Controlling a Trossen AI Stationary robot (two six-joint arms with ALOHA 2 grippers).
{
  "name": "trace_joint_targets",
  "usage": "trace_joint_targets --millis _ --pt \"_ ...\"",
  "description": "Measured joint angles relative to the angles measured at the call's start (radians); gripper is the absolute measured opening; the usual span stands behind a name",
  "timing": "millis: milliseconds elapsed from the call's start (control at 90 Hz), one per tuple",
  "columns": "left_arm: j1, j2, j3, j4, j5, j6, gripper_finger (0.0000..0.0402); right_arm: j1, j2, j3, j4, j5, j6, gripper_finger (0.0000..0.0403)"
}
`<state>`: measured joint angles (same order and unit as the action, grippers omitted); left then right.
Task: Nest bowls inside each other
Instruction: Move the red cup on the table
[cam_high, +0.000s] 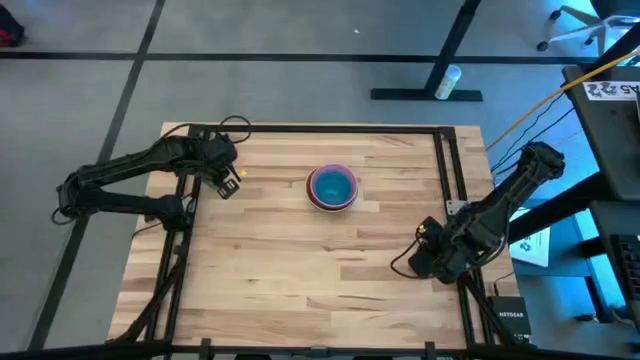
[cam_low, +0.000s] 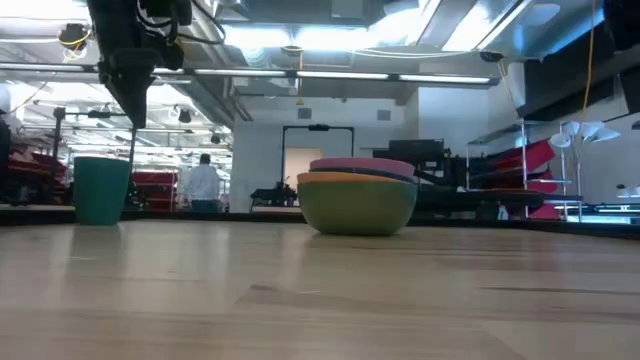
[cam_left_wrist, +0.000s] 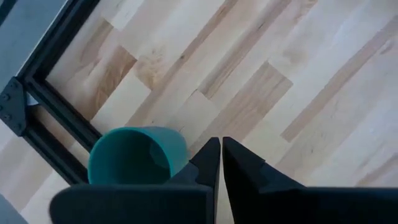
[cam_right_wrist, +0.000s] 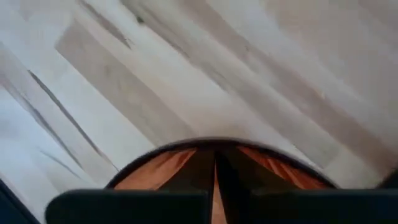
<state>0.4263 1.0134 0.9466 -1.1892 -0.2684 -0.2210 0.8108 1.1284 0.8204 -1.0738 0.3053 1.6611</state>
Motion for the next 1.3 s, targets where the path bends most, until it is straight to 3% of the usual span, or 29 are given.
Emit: trace_joint_targets --millis 222,667,989,1300 --pt "0.0 0.0 0.0 0.0 0.0 0.0 0.0 -0.054 0.0 0.0 0.052 0.053 -0.08 0.0" --pt "-0.001 0.0 0.0 0.002 0.008 0.0 0.0 -0.32 0.0 0.0 0.264 0.038 -0.509 0.0" --pt "-0.001 0.0 0.0 0.017 0.01 0.015 0.0 -0.467 0.025 0.001 0.419 -0.057 -0.742 0.0" --pt "-0.001 0.001 0.0 0.077 0.024 0.029 0.0 -0.573 0.16 0.002 0.649 -0.232 -0.936 0.0"
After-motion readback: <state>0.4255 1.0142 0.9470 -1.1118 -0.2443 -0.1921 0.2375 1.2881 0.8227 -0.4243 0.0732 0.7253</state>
